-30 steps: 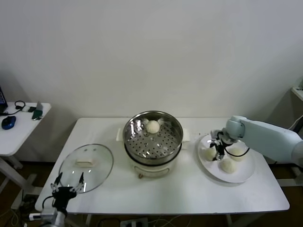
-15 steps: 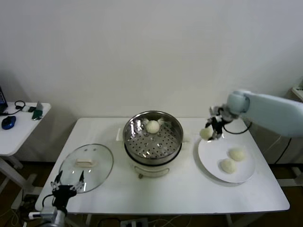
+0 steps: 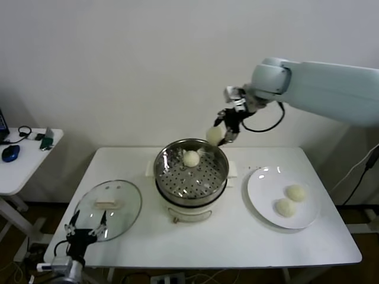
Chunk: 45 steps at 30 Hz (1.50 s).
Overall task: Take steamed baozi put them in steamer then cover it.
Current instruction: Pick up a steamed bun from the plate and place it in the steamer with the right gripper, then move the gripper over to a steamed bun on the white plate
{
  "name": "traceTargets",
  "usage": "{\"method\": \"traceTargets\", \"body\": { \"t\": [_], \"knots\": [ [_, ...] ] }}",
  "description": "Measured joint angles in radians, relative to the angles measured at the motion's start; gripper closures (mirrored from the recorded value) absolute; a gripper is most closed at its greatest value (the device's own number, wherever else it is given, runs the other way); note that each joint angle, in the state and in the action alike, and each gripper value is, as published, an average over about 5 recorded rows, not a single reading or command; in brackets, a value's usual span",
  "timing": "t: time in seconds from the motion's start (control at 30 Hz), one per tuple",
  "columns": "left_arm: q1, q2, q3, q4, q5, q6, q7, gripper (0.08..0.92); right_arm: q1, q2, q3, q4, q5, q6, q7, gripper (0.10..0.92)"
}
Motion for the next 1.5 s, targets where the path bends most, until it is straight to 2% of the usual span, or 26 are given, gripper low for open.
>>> {"method": "traceTargets", "body": {
  "t": [0.33, 0.63, 0.97, 1.23, 1.5],
  "knots": [
    [-0.006, -0.001, -0.009, 0.001, -0.003, 0.003, 0.0, 0.177, -0.142, 0.174, 0.017, -0.063, -0.04, -0.038, 0.06, 0.33],
    [-0.008, -0.003, -0.013, 0.006, -0.005, 0.003, 0.0, 0.177, -0.254, 0.252, 0.028, -0.152, -0.121, -0.048, 0.089, 0.33],
    [-0.014, -0.005, -0.012, 0.011, -0.005, 0.003, 0.0, 0.177, -0.308, 0.288, 0.036, -0.215, -0.166, -0.052, 0.107, 0.321],
    [-0.013, -0.005, -0.012, 0.011, -0.005, 0.003, 0.0, 0.177, -0.314, 0.292, 0.036, -0.232, -0.176, -0.045, 0.108, 0.212],
    [-0.008, -0.005, -0.014, -0.003, -0.005, 0.006, 0.001, 0.177, -0.269, 0.254, 0.037, -0.199, -0.148, -0.024, 0.077, 0.203]
  ]
}}
